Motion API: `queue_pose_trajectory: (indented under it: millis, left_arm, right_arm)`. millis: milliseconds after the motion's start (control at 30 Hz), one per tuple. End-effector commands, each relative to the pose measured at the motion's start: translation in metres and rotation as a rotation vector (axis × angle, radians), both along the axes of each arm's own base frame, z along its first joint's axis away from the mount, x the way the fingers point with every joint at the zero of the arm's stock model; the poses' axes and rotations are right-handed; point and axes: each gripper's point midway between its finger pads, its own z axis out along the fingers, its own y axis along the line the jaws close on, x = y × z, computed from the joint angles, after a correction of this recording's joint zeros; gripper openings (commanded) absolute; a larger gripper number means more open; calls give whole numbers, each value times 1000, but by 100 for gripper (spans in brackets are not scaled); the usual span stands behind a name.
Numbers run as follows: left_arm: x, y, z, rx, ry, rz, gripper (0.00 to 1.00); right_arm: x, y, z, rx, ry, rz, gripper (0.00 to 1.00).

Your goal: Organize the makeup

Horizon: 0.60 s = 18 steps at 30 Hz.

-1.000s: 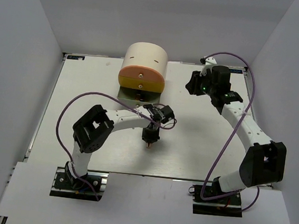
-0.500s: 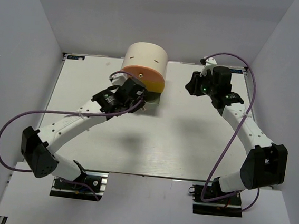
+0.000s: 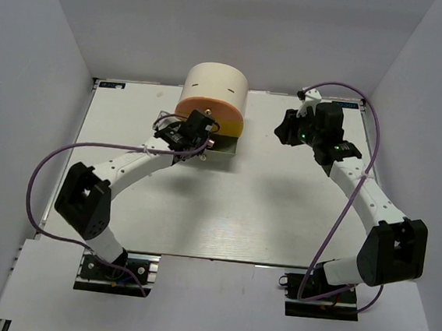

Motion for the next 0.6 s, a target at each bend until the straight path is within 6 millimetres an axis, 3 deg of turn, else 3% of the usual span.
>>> queue_pose_trajectory:
  millis: [0, 33, 167, 200, 267, 367, 500, 567]
  left_arm:
    - [33, 3, 31, -127, -93, 110, 0]
    - [35, 4, 18, -122, -58, 117, 0]
    - [46, 6, 2, -173, -33, 129, 4]
    - [48, 10, -4, -179, -25, 139, 7]
    - [52, 8, -9, -199, -15, 129, 23]
    - [57, 7, -8, -220, -15, 120, 47]
    - [58, 6, -1, -240, -30, 94, 53]
    - [56, 1, 4, -245, -41, 55, 55]
  right_arm:
    - [-1, -3, 20, 27, -64, -15, 40]
    - [-2, -6, 19, 23, -64, -20, 40]
    - [-3, -8, 19, 13, -76, -28, 40]
    - [-3, -9, 19, 11, -77, -29, 40]
    - [-3, -9, 17, 7, -75, -29, 40]
    - [-4, -10, 17, 5, -75, -25, 41]
    - [-6, -6, 14, -6, -80, 23, 44]
    - [-13, 6, 14, 1, -79, 113, 48]
